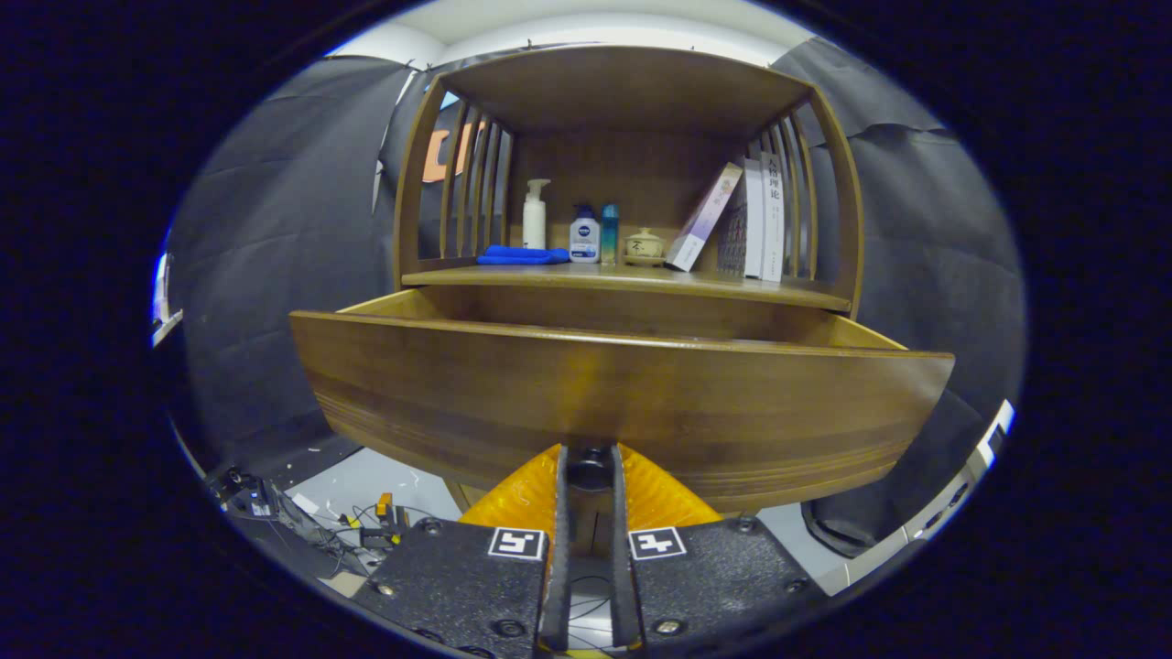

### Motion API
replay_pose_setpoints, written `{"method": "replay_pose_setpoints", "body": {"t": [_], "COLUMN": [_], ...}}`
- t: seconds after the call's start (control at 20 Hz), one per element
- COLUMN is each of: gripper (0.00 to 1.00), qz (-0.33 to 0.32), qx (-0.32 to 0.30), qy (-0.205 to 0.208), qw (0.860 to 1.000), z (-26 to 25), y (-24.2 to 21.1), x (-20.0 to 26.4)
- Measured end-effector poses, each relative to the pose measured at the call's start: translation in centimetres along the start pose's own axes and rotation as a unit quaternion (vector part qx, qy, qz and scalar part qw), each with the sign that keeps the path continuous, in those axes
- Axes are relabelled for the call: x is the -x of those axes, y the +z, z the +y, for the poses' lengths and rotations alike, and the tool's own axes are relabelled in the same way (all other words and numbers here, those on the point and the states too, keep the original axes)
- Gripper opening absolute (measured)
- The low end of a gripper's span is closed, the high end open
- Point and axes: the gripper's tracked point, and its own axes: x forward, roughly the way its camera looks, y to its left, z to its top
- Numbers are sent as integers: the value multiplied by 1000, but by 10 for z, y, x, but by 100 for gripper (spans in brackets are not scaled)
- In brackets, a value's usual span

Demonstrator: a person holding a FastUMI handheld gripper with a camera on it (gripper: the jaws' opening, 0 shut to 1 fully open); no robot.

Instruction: Pull open the drawer, take out the items inside it, and place them on the countertop above the cabinet.

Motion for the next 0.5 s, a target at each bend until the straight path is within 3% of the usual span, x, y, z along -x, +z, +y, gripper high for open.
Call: {"method": "replay_pose_setpoints", "body": {"t": [0.5], "gripper": [21], "qz": [14], "qx": [16], "qy": [11], "qw": [1000], "z": [7], "y": [-11], "x": [25]}}
